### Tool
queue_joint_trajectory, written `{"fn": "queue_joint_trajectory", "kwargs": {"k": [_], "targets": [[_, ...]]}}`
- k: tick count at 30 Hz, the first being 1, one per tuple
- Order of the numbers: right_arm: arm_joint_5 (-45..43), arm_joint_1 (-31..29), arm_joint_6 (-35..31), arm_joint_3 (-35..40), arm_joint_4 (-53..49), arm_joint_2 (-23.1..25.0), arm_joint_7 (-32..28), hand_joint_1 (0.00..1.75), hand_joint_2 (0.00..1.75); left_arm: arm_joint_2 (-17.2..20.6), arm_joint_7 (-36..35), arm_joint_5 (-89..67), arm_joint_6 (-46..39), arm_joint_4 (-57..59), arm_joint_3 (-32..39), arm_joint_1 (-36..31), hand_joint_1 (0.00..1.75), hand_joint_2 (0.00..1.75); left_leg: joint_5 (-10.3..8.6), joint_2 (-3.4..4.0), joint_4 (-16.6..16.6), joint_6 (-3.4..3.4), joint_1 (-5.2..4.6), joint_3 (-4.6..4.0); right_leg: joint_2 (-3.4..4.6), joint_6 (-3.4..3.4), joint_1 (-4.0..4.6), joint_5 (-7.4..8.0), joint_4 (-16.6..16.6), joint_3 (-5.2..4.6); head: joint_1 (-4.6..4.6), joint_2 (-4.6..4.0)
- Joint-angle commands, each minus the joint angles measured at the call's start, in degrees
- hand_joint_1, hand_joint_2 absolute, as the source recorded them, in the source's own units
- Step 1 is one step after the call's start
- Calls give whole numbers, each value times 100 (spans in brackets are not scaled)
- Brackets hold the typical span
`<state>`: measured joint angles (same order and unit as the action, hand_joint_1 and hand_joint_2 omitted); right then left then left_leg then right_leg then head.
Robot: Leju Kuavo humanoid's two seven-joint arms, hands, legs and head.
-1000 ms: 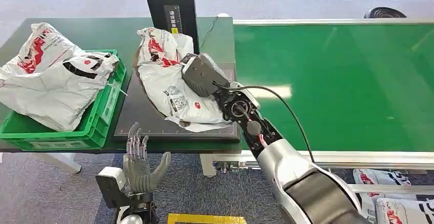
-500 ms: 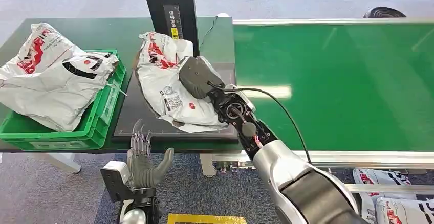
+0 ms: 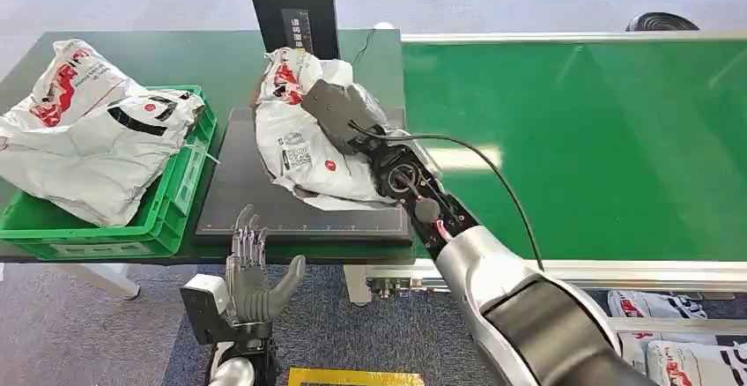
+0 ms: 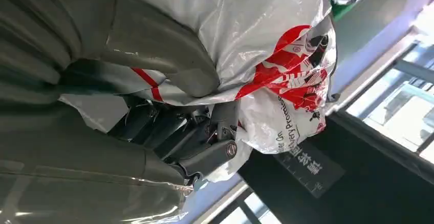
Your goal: Moved the parcel from conveyor to table for the left to box.
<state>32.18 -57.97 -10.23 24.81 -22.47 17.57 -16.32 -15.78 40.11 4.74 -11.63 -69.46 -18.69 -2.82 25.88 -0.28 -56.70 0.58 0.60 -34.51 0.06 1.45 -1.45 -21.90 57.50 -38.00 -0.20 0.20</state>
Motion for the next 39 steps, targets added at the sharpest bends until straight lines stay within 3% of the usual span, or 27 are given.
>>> {"fn": "queue_joint_trajectory", "kwargs": {"k": [1,12,13,14,18,21,39], "targets": [[69,-506,-43,193,618,22,200,175,175,-132,-11,-2,26,445,6,-191,0,175,1,-3,-3,-1,-1,1,-6,-9,1,-2,2,3,0,0],[229,-442,-178,147,673,-5,404,175,175,-159,-11,5,18,497,-5,-240,0,175,-1,-8,-4,-2,0,3,-13,-14,3,-2,1,8,-2,0],[261,-433,-263,126,674,1,439,61,175,-166,-11,8,6,510,4,-258,0,175,-1,-6,-3,-1,0,2,-10,-12,3,-1,1,5,-2,0],[237,-425,-273,74,679,9,462,0,175,-173,-11,14,-6,521,12,-271,0,175,-1,-8,-3,-2,1,4,-13,-15,4,-1,0,9,-2,0],[264,-416,-221,94,709,-3,506,0,175,-175,-11,23,0,542,12,-289,0,175,0,-8,-3,-2,1,6,-13,-16,5,-3,0,10,0,0],[526,-407,-207,253,743,-47,868,0,175,-170,-11,42,5,566,-3,-306,0,175,0,-8,-2,-3,0,7,-14,-16,4,-3,-1,11,-2,0],[468,-294,-266,-65,698,-194,715,0,175,-198,-11,27,38,695,-1,-375,0,175,-1,-15,-1,-3,1,9,-21,-13,5,-3,-3,14,0,0]]}}
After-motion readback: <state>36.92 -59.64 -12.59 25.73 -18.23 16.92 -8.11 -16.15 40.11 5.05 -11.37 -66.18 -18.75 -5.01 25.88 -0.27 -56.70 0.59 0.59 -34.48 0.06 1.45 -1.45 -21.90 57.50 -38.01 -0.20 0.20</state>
